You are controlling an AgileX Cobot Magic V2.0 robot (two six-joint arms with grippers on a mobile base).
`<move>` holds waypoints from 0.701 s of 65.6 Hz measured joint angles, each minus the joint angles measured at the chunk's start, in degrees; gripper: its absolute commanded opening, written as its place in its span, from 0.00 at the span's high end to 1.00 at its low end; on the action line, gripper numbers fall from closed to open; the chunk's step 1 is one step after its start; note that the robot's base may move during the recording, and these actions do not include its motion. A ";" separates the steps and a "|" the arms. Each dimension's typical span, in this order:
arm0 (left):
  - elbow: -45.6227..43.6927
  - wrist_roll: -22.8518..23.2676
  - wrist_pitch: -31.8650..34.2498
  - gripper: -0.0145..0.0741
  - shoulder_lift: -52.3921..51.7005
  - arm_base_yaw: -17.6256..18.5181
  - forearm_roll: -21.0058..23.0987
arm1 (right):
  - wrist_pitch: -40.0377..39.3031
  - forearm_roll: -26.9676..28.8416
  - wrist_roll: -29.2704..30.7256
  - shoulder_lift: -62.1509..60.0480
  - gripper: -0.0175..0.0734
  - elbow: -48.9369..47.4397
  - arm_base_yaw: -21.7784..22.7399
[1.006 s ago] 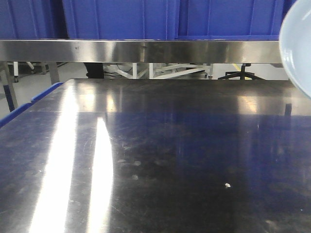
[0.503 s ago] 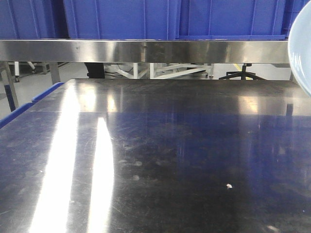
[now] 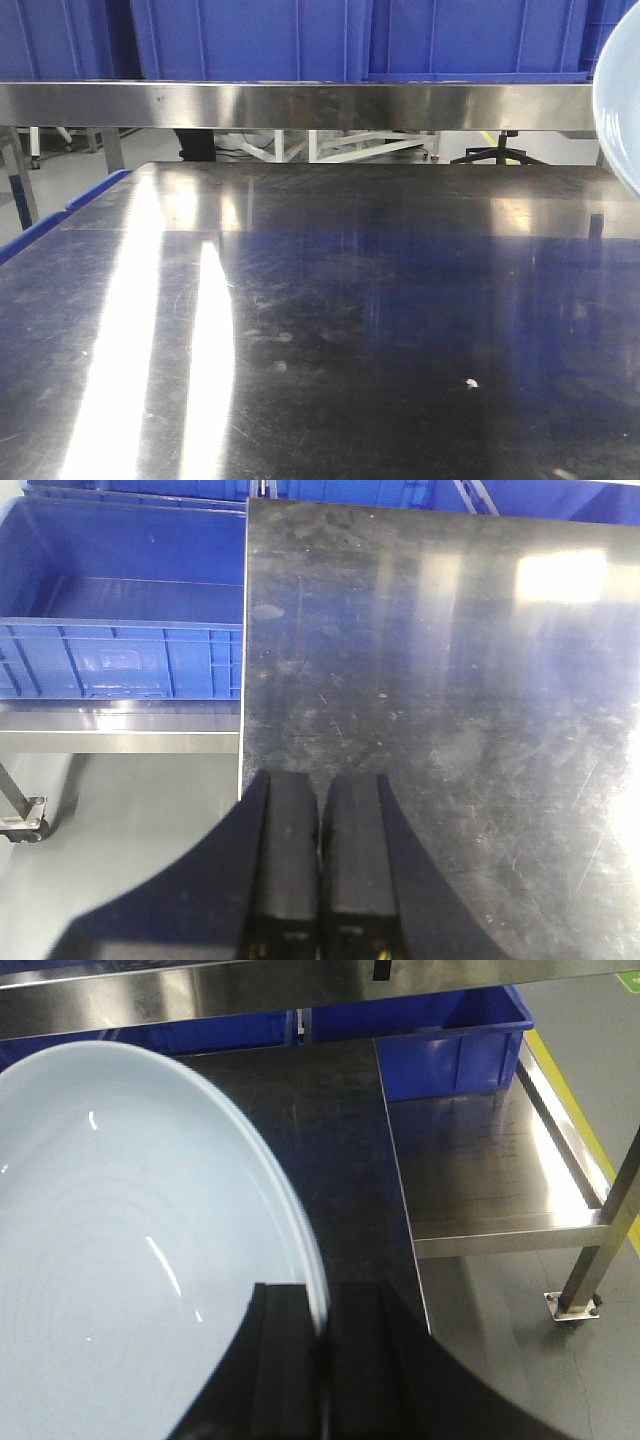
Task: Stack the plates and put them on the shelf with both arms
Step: 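Hold the plate stack raised in the right gripper, then drive the base away from the table holding the plate stack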
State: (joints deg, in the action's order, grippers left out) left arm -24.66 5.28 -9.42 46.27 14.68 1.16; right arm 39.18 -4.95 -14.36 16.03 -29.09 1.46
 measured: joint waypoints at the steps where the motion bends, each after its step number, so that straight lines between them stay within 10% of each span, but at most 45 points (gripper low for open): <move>1: 0.00 0.00 0.00 0.74 0.00 0.00 0.00 | 0.00 0.00 0.00 0.00 0.76 0.00 0.00; 46: 0.00 0.00 0.10 0.74 0.00 0.00 0.00 | 0.00 0.00 0.00 0.00 0.76 0.00 0.00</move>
State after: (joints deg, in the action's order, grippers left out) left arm -24.66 5.28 -9.32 46.27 14.68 1.16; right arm 39.18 -4.95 -14.36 16.03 -29.09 1.46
